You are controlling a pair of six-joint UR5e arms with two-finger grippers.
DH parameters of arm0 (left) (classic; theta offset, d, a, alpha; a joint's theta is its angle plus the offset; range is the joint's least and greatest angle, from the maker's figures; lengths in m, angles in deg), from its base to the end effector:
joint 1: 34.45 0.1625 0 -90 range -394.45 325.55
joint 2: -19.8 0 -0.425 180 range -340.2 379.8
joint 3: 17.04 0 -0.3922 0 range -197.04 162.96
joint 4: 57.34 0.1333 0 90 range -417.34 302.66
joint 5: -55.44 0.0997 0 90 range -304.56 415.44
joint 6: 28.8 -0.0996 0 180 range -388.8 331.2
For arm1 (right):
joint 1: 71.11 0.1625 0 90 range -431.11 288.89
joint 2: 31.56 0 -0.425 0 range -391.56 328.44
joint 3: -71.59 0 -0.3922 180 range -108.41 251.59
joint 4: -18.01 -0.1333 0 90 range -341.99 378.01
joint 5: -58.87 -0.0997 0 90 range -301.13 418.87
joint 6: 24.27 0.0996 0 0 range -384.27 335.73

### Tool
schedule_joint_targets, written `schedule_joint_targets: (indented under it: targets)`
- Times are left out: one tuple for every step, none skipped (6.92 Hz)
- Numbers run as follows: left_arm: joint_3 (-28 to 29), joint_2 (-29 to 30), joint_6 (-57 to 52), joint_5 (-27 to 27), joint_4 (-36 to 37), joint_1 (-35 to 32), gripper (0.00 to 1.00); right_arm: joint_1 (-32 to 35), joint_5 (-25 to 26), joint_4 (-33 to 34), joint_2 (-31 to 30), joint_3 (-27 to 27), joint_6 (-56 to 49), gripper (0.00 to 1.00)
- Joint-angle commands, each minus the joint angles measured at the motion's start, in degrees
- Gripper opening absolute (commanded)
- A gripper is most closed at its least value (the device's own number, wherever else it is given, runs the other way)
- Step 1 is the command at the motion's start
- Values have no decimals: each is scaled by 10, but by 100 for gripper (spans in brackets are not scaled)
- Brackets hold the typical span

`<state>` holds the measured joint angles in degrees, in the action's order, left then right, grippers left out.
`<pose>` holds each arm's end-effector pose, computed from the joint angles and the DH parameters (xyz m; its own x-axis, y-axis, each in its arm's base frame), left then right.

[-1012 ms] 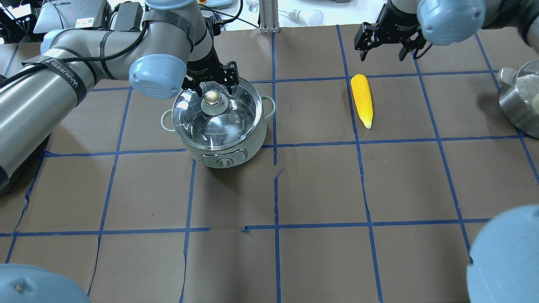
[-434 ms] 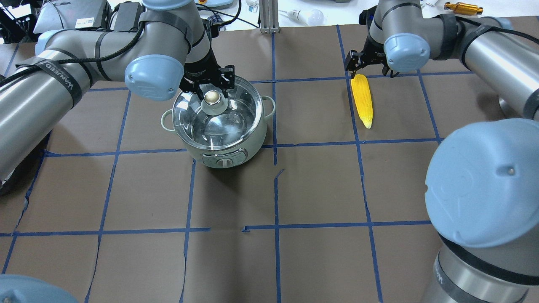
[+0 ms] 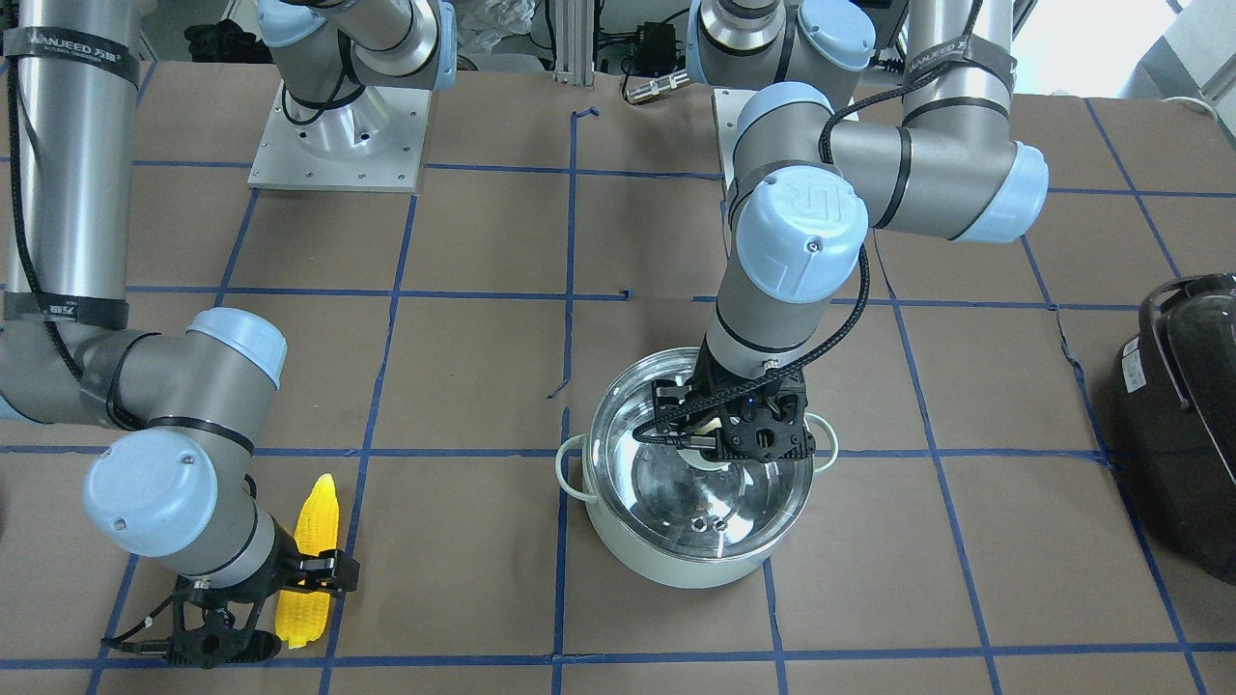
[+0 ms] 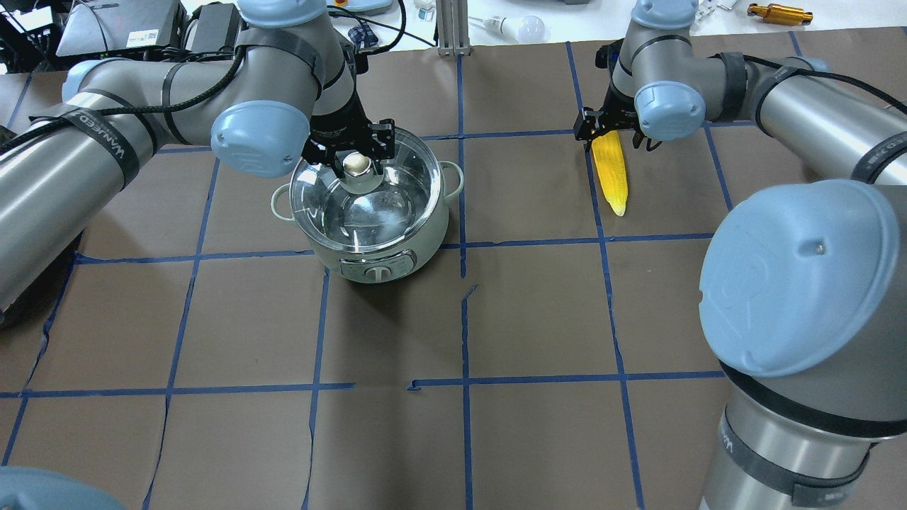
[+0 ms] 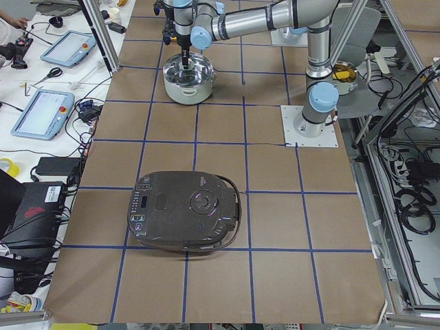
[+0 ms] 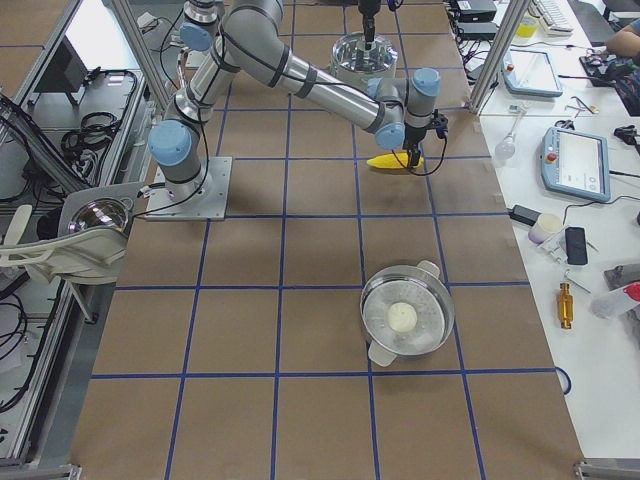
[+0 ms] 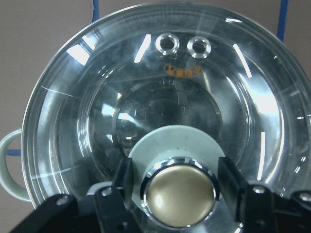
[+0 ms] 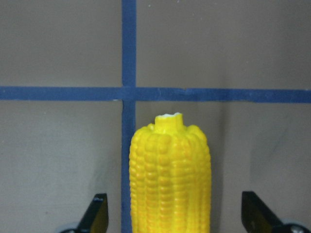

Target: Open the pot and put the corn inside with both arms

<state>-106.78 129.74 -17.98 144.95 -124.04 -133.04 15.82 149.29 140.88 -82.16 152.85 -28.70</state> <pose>-0.2253 -0.5930 0.3368 -0.9991 -0.0380 0.0202 -0.0392 0.9974 -0.0604 0.0943 -0.7167 0.1952 -0.9997 -0.0234 0.0103 -0.0238 0.9990 -0.0379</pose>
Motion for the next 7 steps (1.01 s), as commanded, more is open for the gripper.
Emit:
schedule_joint_targets:
  targets:
    - [6,-1,0,0,0,0,66,0,-1,-1,3,12,-1,75]
    - [5,-1,0,1,-1,0,61,0,-1,-1,2,11,-1,51]
    - [0,-1,0,4,-1,-2,52,-1,-1,-2,2,9,-1,31]
    - [0,-2,0,3,-1,-2,52,-1,-1,-4,2,8,-1,15]
    - [5,-2,0,2,-1,-2,48,-1,-1,-4,-3,7,1,7]
    - [11,-9,-5,6,-9,2,34,-1,2,-6,-5,3,4,6]
    - [31,-16,-11,2,-29,8,33,-1,5,-6,-14,0,8,6]
